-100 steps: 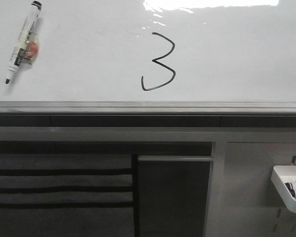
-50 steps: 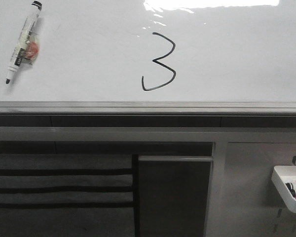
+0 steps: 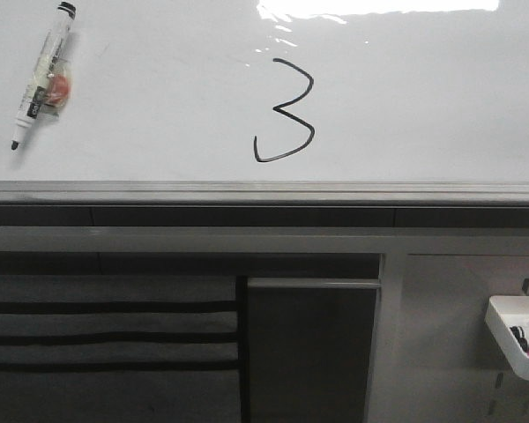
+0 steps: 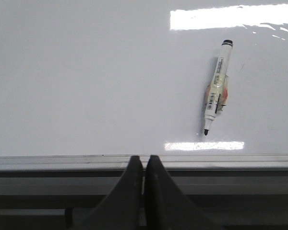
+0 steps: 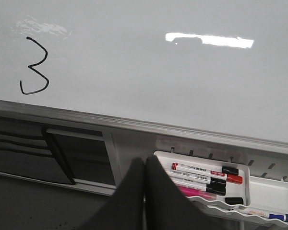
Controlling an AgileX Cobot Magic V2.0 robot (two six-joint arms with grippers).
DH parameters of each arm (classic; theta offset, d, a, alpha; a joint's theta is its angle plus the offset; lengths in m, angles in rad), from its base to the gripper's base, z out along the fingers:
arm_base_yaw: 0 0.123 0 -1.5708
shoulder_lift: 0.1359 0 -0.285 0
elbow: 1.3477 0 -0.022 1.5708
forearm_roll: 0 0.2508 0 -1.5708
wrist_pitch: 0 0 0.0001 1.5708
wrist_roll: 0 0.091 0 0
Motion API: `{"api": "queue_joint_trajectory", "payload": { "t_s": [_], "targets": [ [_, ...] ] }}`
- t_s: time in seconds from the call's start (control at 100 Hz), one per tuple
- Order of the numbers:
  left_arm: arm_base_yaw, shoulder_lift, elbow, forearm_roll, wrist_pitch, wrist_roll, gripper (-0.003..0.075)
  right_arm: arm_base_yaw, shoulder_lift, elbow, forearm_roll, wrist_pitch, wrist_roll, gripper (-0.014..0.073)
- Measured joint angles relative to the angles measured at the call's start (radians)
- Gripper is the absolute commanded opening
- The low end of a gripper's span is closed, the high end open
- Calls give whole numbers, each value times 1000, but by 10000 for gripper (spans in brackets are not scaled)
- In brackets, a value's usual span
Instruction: Write number 3 on whiteboard
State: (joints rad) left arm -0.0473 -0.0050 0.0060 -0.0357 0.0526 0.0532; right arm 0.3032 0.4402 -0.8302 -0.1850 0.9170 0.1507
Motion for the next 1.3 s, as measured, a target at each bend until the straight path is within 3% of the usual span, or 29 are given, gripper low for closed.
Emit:
{"api": "queue_joint_trajectory", "payload": {
  "t_s": [0.8, 0.94, 1.3],
  "targets": [
    [44, 0, 0, 4, 0, -4, -18, -17, -55, 40, 0, -26, 0, -74],
    [44, 0, 0, 4, -1, -5, -18, -81, -164, 174, 28, -152, 2, -74],
    [44, 0, 0, 4, -1, -7, -18, -219, -440, 737, 257, -622, 8, -74]
  ]
}}
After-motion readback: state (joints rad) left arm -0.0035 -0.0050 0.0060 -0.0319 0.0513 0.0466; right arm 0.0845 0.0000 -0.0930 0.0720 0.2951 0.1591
